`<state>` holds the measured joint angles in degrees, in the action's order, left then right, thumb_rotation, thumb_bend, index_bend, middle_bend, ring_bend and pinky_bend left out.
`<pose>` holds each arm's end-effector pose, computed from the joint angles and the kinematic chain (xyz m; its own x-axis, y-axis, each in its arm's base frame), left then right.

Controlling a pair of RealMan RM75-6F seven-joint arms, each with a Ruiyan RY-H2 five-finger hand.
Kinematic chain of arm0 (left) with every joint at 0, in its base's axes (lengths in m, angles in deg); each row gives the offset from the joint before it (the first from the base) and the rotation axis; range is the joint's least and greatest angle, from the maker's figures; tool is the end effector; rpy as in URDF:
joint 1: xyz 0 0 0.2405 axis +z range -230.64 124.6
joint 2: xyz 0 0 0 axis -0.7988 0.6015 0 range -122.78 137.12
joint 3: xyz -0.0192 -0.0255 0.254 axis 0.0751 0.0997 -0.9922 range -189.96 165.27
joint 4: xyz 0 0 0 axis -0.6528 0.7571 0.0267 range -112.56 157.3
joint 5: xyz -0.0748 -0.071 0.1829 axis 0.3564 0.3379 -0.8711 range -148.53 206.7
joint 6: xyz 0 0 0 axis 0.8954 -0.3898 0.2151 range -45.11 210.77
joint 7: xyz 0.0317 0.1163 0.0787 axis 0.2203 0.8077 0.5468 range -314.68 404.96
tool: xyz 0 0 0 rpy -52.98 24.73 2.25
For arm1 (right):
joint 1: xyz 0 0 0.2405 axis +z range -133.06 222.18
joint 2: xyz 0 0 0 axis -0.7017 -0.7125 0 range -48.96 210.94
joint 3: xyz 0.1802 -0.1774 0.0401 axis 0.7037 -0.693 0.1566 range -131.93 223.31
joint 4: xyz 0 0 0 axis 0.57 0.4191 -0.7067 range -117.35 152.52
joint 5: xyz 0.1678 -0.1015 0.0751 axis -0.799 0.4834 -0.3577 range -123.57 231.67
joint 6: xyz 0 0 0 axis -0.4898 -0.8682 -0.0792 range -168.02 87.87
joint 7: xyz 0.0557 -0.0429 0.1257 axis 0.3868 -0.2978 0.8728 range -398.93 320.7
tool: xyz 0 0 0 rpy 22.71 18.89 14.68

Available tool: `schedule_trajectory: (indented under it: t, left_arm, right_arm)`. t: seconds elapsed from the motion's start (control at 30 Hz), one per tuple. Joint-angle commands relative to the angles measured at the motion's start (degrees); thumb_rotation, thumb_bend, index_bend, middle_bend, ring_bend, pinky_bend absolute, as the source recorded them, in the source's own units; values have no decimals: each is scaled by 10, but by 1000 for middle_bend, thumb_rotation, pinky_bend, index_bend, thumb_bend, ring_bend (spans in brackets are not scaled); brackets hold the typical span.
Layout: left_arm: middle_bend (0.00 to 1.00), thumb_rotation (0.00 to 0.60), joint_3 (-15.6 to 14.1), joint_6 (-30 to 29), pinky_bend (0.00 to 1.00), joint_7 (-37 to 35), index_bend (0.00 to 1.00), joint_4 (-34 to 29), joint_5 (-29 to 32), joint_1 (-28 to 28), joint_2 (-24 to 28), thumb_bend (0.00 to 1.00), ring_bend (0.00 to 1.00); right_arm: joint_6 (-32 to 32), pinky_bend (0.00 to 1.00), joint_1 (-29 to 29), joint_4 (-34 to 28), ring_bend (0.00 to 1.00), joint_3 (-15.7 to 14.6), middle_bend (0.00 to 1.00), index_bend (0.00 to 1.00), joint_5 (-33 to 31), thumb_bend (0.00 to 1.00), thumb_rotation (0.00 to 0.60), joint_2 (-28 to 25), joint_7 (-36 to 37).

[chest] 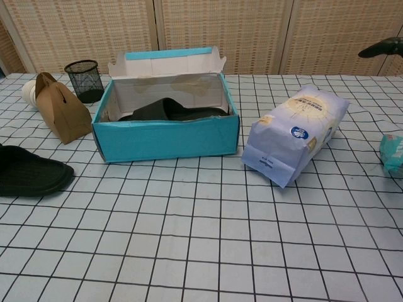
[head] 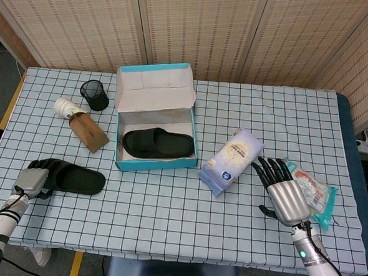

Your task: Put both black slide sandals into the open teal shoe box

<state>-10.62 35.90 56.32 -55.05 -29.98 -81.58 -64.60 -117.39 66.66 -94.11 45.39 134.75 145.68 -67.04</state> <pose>-0.3450 0.3003 0.0862 0.5052 0.4671 0.7257 0.8172 0.0114 -0.5763 -0.1982 -0.2287 0.1096 0.5506 -0.0703 0.8318 -0.8102 -0.2849 0.5123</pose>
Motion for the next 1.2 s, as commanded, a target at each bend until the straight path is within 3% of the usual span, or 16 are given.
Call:
schedule_trajectory:
  t: [0.03,0.6,0.83,0.93,1.0,1.07,1.13,1.2]
  left_arm:
    - [0,600,2,0,0,-5,0,6,-5,-1,-5,359,0]
    - [0,600,5,5,0,-6,0,22,-18,-10,-29,359,0]
    - [0,600,6,2,2,7,0,61,-14,-13,-57,358,0]
    - [12,600,13,-27,75,-2,3,79,-26,-6,-74,381,7]
    - [154,600,19,-49,221,-17,116,88,-35,1,-86,421,120]
    - [378,600,21,-68,390,-35,330,100,-49,8,-97,474,302]
    - [486,600,18,-70,469,-45,436,107,-58,13,-99,518,401]
    - [532,600,15,-69,505,-43,479,108,-61,15,-96,554,447]
  right_arm:
    - [8,0,-1,1,0,4,0,0,-9,32,600,-1,-2]
    - [32,0,-8,-4,0,13,0,0,-31,32,600,-12,-2]
    - [41,0,-10,-3,0,16,0,0,-36,32,600,-13,-3]
    - [43,0,-11,-2,0,16,0,0,-37,32,600,-14,-5]
    - [44,0,-12,-2,0,17,0,0,-36,33,600,-15,-5]
    - [45,0,-13,-2,0,17,0,0,-37,32,600,-15,-2]
    - [47,0,-14,-1,0,18,0,0,-38,33,600,-15,1]
    - [49,0,-14,0,0,18,0,0,-38,32,600,-16,3]
